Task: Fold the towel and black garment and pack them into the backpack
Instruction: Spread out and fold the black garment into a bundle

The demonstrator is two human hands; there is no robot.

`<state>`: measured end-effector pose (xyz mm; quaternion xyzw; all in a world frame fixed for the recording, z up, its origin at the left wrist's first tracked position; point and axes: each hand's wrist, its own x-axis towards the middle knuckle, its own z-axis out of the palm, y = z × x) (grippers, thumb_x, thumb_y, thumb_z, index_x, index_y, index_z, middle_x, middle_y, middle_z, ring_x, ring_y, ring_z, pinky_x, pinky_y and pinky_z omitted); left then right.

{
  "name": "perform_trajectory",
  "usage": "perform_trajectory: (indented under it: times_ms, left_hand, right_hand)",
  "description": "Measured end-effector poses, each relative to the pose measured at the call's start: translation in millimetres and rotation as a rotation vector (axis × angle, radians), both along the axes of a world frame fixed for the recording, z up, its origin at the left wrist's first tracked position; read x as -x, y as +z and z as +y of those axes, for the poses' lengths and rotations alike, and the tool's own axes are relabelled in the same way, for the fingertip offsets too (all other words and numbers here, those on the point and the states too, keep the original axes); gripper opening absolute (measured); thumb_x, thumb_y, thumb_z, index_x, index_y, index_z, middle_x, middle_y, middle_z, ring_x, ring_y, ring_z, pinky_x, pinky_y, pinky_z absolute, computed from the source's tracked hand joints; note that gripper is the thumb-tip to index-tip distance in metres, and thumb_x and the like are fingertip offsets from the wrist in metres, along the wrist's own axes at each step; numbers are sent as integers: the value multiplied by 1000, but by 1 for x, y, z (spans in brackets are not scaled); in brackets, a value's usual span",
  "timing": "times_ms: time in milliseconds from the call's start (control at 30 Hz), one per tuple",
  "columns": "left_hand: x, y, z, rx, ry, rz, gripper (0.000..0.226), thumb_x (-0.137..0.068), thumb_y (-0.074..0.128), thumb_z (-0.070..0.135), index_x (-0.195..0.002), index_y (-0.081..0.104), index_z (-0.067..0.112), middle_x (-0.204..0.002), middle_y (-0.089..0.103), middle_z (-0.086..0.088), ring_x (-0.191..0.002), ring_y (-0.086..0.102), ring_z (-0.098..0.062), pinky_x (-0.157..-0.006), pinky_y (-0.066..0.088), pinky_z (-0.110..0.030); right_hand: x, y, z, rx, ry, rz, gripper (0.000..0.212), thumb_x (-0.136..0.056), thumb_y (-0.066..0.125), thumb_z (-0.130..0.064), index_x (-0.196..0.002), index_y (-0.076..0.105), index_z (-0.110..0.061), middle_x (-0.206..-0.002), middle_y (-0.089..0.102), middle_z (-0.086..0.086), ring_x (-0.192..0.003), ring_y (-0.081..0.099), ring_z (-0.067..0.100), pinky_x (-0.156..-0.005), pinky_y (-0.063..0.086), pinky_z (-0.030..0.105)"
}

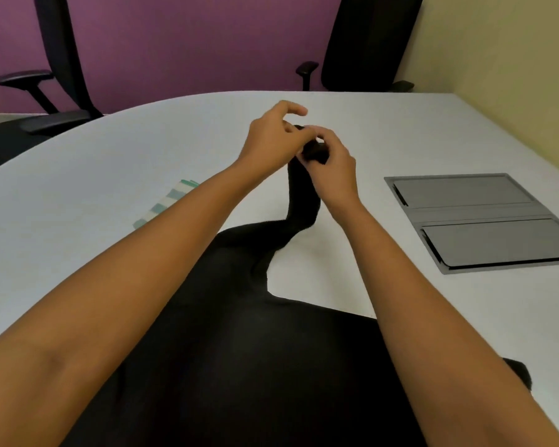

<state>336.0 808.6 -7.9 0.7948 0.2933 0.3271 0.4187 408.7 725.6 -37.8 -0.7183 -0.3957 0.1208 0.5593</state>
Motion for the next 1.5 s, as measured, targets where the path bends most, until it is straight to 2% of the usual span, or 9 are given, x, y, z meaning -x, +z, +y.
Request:
perform_trajectory:
  times_ms: [133, 367, 467, 667, 833, 1033, 1133, 1300, 1500]
  left_hand:
    - [24, -14, 30, 37, 127, -200, 30, -95, 51, 21, -125, 49, 18, -103, 63, 1, -86, 58, -6, -67, 45, -6]
    - [47, -72, 37, 83, -234, 320, 62, -83, 64, 46, -136, 37, 29, -119, 53, 7, -109, 52, -11, -88, 42, -25]
    - [42, -87, 39, 23, -207, 405, 33, -87, 64, 33, -118, 55, 26, -106, 61, 4, -103, 59, -16, -89, 47, -28]
    - [35, -96, 33, 112, -243, 253, 18, -93, 55, 23, -111, 59, 25, -105, 62, 3, -99, 59, -11, -83, 47, -14]
    - [2, -80, 13, 89, -130, -103, 45, -85, 67, 32, -124, 46, 24, -115, 57, 5, -99, 59, -7, -77, 49, -8]
    - [-22, -69, 9, -73, -10, -190, 24, -88, 62, 17, -112, 56, 20, -107, 60, 8, -97, 58, -7, -85, 51, -19]
    - [-22, -62, 13, 7, 21, -215, 19, -94, 48, 7, -107, 59, 14, -99, 61, 6, -91, 57, -5, -79, 48, -9]
    - [-12, -44, 32, 246, -145, -197, 24, -101, 36, 14, -108, 59, 16, -102, 62, 2, -98, 58, -13, -85, 50, -19]
    - [-19, -23, 38, 230, -114, -227, 20, -99, 41, 13, -94, 61, 15, -84, 61, 4, -77, 58, -7, -67, 52, -15]
  right_hand:
    - [-11, 14, 9, -97, -60, 334, 39, -96, 52, -29, -130, 51, -10, -125, 59, 6, -116, 56, 20, -98, 47, 31]
    - [-18, 44, 21, -432, -61, 860, 33, -103, 34, -16, -135, 40, -20, -143, 38, 13, -127, 43, 34, -99, 46, 51]
    - [-18, 51, 22, -479, -113, 900, 29, -101, 38, -9, -128, 48, -13, -133, 43, 14, -123, 47, 33, -100, 47, 46]
    - [-22, 46, 13, -440, -149, 1006, 35, -97, 44, 1, -132, 49, 1, -131, 48, 17, -122, 50, 30, -105, 42, 35]
    - [-16, 38, 16, -493, -151, 1149, 38, -96, 46, 0, -133, 43, 6, -135, 43, 22, -124, 48, 33, -105, 43, 37]
    - [-4, 33, 12, -448, -85, 1185, 11, -98, 43, -10, -103, 50, -3, -94, 45, 14, -104, 54, 31, -97, 48, 38]
    - [-9, 28, 9, -315, -65, 947, 33, -101, 39, -32, -123, 45, -9, -112, 49, 12, -105, 54, 27, -95, 50, 36]
    - [-32, 13, 0, 11, -28, -135, 50, -92, 51, -46, -138, 42, -28, -155, 12, -1, -141, 20, 19, -109, 28, 31]
    - [-39, 7, -2, 147, 279, -174, 79, -78, 72, -39, -143, 30, -24, -146, 36, -3, -125, 42, 14, -96, 44, 21]
